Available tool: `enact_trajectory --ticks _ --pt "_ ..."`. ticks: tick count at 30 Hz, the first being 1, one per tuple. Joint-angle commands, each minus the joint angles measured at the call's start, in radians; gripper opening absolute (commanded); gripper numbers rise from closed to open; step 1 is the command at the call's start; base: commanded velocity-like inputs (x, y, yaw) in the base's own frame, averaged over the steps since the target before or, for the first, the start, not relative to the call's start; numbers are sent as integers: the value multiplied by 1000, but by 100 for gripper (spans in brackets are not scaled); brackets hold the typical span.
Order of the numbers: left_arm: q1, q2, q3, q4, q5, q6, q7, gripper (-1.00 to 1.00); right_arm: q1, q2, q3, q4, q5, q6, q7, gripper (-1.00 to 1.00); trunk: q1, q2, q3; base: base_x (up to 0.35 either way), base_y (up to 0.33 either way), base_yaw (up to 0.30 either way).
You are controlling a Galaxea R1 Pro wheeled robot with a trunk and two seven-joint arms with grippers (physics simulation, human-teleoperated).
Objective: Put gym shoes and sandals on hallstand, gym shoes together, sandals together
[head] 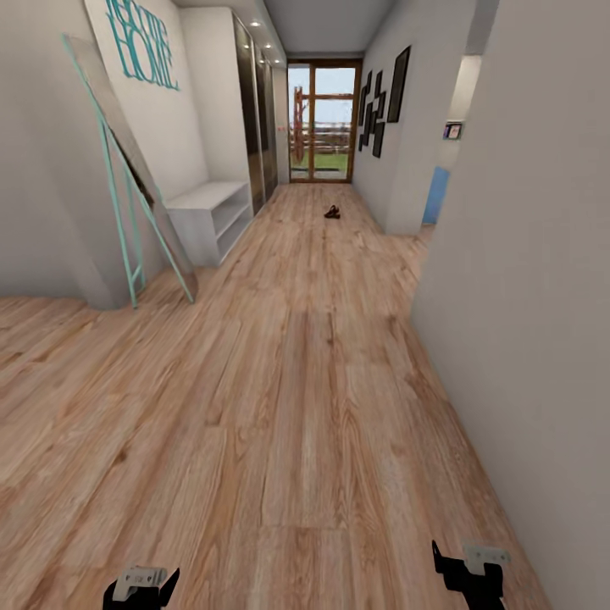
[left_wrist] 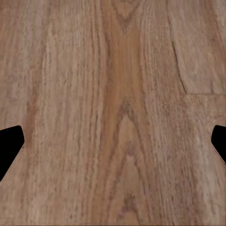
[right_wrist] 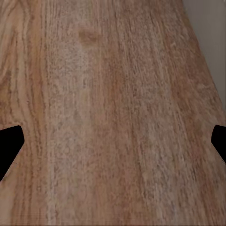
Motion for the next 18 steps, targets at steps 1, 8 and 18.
enact_trajectory --ticks 1,8,18 --pt "-1 0 8 0 -7 -3 -6 100 -1 0 -6 1 11 -3 -3 100 0 0 -1 339 0 0" --pt "-1 0 8 0 -7 -3 -6 100 -1 0 -6 1 11 -3 -4 100 0 0 -1 339 0 0" --pt "-1 0 9 0 -6 -3 -4 100 -1 2 -6 2 11 -3 -4 100 0 0 -1 339 0 0"
